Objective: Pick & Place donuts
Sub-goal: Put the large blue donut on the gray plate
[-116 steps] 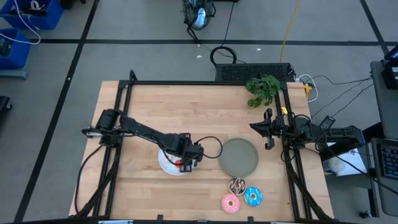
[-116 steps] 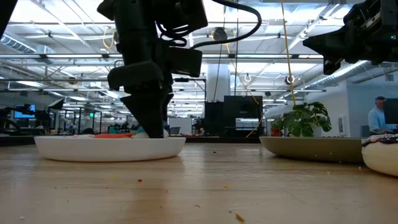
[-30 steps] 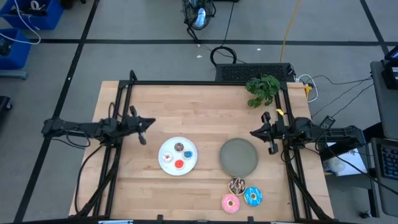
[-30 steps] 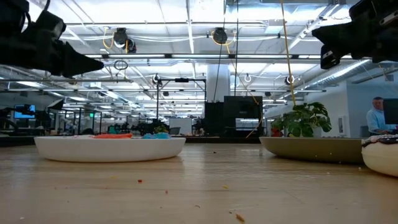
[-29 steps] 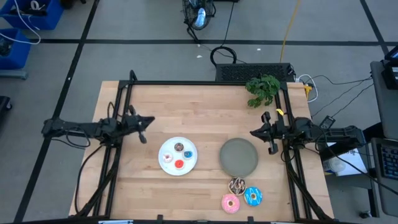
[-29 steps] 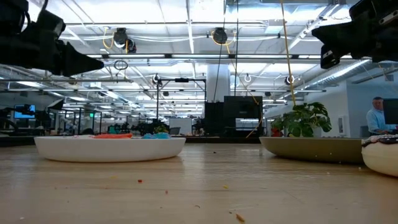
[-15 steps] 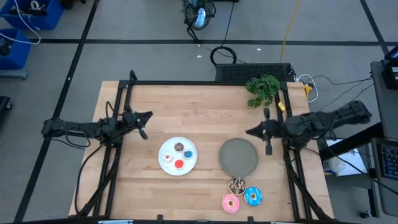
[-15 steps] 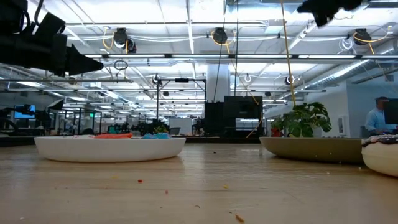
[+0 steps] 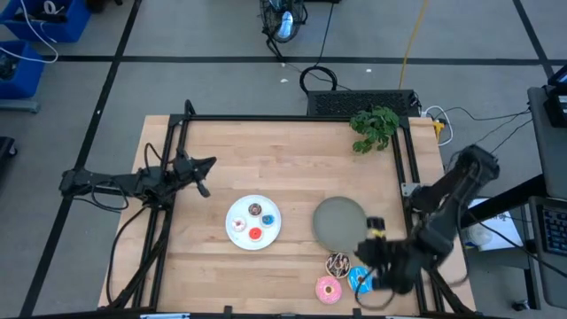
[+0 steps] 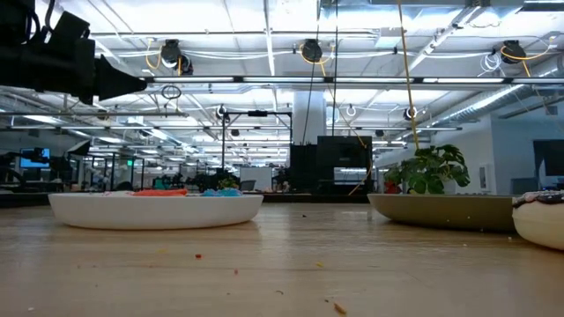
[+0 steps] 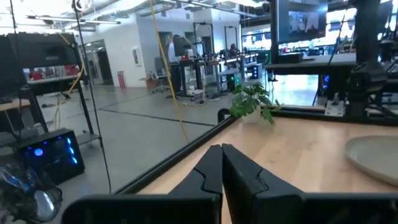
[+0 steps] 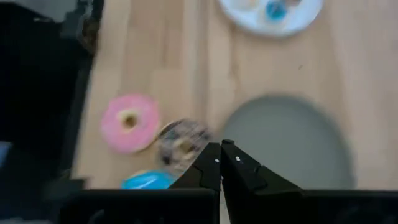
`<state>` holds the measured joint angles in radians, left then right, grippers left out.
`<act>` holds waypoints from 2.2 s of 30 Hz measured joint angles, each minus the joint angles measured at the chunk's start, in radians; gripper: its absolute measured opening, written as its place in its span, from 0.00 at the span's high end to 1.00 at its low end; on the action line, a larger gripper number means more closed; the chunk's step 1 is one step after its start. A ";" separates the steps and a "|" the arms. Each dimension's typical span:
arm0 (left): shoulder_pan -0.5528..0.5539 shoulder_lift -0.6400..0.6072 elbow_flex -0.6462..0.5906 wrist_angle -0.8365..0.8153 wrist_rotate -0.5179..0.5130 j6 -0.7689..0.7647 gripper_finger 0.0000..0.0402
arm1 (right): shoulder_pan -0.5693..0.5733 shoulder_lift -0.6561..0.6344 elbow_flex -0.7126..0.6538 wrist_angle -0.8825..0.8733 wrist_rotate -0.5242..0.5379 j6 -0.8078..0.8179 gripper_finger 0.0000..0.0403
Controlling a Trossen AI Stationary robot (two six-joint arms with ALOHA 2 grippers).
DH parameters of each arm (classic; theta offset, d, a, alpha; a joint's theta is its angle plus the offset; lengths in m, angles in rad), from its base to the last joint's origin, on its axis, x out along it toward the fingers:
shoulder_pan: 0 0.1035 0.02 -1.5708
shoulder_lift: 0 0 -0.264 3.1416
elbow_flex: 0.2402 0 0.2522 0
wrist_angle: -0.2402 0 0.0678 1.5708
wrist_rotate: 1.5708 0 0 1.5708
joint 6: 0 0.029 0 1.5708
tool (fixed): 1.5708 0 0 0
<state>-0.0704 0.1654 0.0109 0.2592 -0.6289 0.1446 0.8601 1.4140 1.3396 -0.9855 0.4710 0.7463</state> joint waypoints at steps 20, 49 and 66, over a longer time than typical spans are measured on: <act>0.000 0.000 0.000 0.013 -0.001 0.068 0.99 | 0.036 0.341 0.125 -0.190 -0.266 0.445 1.00; 0.000 0.000 0.000 0.000 -0.001 0.039 0.90 | 0.036 0.342 -0.162 0.156 -0.353 0.468 0.42; 0.000 0.000 0.000 -0.010 -0.001 0.028 0.90 | 0.034 0.337 -0.323 0.335 -0.443 0.462 0.51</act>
<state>-0.0704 0.1658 0.0109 0.2491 -0.6300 0.1726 0.8944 1.7511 1.0165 -0.6502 0.0284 1.2083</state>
